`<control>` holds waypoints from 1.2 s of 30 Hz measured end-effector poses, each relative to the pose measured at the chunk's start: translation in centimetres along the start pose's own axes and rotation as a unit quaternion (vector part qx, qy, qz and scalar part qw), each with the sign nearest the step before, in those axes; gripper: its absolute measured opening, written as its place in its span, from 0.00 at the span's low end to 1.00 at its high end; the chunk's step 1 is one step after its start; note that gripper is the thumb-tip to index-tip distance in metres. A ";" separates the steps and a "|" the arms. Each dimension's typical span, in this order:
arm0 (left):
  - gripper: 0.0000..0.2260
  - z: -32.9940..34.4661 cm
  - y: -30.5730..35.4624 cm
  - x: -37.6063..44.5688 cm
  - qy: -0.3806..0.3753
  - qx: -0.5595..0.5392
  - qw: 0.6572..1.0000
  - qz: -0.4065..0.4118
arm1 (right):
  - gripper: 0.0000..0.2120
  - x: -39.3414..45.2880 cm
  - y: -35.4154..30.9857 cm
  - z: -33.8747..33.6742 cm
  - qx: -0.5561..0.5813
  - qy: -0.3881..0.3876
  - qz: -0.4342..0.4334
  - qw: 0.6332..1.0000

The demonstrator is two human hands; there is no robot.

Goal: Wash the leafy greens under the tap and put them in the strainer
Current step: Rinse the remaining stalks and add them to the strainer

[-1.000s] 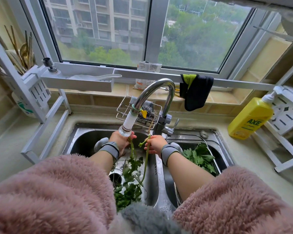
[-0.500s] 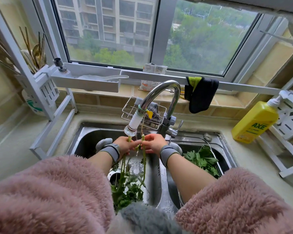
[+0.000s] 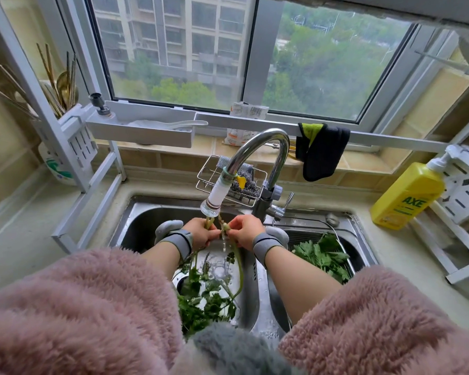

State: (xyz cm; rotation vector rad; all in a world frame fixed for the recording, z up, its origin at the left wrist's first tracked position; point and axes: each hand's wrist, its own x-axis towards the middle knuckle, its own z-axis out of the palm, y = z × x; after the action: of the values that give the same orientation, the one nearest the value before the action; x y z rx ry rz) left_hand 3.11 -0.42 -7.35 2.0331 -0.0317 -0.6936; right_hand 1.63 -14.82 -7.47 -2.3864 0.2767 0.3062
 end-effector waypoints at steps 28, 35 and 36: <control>0.09 -0.2 0.0 -0.6 0.078 0.024 0.997 -0.007 | 0.04 -0.7 -1.6 0.0 0.404 -0.101 0.071 0.907; 0.12 -0.6 -0.2 -0.6 0.049 0.028 0.998 -0.024 | 0.05 -0.7 -1.4 0.5 0.328 -0.078 0.066 0.939; 0.14 -0.7 -0.4 -0.7 0.049 0.028 0.998 -0.026 | 0.08 -0.4 -1.1 0.7 0.283 -0.052 0.062 0.956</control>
State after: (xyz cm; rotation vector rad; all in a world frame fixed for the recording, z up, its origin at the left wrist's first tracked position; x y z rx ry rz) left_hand 2.81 0.54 -7.08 2.1266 0.0608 -0.6302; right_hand 1.43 -13.51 -7.13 -1.7857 0.4068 0.3537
